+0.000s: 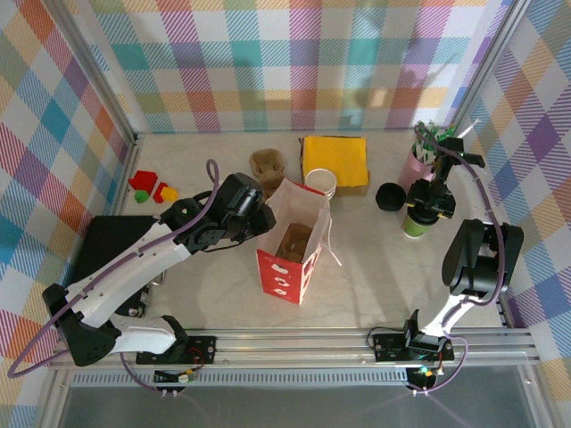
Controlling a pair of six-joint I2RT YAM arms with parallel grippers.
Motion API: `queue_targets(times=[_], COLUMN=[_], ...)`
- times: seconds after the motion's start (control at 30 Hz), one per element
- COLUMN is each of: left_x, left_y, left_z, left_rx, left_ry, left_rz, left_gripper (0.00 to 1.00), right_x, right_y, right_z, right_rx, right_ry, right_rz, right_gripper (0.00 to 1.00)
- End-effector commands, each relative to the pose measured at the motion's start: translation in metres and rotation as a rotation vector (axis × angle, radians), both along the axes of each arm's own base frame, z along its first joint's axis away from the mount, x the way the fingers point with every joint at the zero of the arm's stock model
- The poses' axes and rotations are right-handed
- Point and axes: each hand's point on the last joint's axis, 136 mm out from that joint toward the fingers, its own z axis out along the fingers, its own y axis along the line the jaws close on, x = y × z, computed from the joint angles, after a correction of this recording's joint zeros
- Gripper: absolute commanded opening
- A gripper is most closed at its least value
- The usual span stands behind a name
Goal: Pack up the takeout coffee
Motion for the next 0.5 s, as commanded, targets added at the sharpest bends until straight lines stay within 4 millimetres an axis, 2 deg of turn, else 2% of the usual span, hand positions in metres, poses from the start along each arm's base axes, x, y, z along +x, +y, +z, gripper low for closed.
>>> queue_targets(times=[0.0,0.27,0.47], left_x=[-0.002,-0.001,-0.001], left_y=[0.004,0.001,0.001], left_z=[0.008,0.003,0.002], left_rx=[0.011,0.009,0.013], left_ry=[-0.024,-0.013,-0.013], left_rz=[-0.008,-0.018,-0.021], left_gripper=[0.29,0.29,0.29], right_x=[-0.004,-0.010,-0.010], right_y=[0.005,0.013,0.021], right_z=[-0.004,-0.008,-0.009], right_rx=[0.040,0.082,0.116], right_ry=[0.039,0.057,0.064], right_rz=[0.014,0.034,0.057], right_gripper=[0.74,0.71,0.75])
